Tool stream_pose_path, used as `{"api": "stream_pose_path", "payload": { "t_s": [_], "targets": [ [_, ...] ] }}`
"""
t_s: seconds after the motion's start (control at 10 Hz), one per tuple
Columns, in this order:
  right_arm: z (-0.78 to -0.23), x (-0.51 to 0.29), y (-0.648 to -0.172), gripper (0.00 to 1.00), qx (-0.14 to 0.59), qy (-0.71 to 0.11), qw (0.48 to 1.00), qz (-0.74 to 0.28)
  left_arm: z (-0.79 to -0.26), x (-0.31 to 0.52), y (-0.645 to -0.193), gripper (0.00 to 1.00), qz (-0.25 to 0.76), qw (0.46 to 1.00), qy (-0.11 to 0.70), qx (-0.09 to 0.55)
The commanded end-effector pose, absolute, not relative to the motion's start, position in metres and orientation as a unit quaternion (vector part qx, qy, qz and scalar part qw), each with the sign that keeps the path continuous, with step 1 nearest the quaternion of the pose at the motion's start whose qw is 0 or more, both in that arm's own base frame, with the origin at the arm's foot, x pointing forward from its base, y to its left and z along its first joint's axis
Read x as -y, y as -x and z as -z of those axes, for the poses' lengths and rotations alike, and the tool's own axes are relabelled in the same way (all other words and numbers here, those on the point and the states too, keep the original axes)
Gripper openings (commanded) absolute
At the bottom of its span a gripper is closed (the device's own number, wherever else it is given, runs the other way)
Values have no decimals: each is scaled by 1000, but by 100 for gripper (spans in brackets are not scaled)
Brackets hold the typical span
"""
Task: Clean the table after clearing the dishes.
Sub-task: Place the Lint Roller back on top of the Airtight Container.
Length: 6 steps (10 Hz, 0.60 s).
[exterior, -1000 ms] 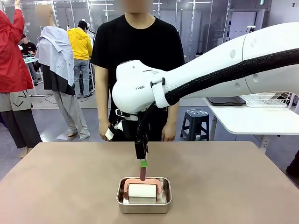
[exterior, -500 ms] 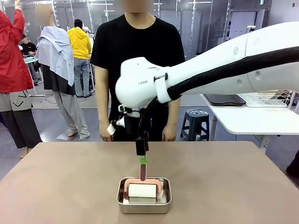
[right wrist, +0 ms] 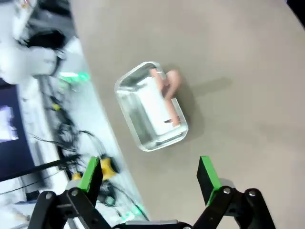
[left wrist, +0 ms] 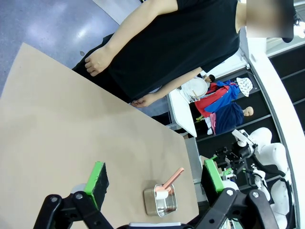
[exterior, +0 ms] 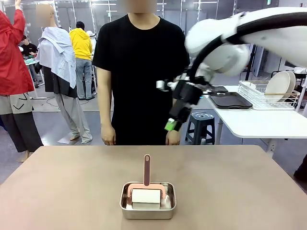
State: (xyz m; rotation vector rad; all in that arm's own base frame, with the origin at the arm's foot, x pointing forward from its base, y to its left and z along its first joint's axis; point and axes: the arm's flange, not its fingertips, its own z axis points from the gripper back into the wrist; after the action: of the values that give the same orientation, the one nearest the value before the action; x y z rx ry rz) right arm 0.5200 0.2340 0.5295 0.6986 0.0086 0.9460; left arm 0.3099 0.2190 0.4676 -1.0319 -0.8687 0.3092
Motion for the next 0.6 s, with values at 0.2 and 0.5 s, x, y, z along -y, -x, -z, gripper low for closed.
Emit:
{"api": "stream_pose_path", "payload": {
  "t_s": [0.2, 0.5],
  "targets": [
    [-494, -118, -441, 100, 45, -514, 818, -254, -470, -221, -307, 100, -144, 772, 478, 392],
    [-494, -93, -450, 100, 29, -522, 816, -245, -470, -221, -307, 100, -144, 772, 478, 392]
  ]
}}
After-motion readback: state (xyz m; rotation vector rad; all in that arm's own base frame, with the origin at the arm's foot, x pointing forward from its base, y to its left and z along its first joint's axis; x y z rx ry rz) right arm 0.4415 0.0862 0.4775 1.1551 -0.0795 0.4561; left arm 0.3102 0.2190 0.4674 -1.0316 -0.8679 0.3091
